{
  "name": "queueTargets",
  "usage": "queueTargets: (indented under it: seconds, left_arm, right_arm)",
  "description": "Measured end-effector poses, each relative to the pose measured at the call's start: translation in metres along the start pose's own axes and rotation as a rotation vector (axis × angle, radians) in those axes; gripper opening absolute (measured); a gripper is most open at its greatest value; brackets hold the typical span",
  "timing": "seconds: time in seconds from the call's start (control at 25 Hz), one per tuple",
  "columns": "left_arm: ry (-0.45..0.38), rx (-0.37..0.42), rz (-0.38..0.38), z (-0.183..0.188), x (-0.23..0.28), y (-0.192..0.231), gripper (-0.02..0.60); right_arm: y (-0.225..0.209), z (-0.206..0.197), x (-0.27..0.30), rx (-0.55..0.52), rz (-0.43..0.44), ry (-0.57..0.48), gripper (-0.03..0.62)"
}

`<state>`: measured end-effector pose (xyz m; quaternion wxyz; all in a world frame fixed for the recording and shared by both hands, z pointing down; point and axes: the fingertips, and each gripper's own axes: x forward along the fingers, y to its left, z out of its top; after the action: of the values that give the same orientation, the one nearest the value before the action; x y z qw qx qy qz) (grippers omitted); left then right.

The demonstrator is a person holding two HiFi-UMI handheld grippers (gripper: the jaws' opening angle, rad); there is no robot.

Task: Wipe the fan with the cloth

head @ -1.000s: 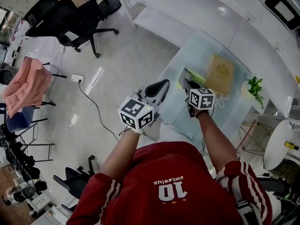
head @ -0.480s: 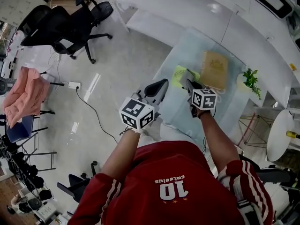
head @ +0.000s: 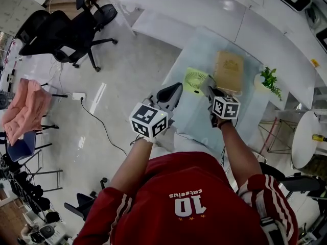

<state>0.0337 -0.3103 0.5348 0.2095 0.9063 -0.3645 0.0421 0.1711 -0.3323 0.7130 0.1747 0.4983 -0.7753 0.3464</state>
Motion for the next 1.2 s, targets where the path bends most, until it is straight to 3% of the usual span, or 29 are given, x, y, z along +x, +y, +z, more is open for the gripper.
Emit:
queueTargets:
  seconds: [0.56,1.2]
  left_arm:
    - [0.003,0.021,-0.012,0.002,0.002,-0.007,0.000]
    - [-0.011,-0.010,0.067,-0.008,-0.028,0.018,0.001]
  right_arm:
    - [-0.022,-0.010,-0.025,0.025,-0.084,-0.019,0.018]
    - [0.063,-0.028,0.016,-0.082,0.063,0.031,0.018]
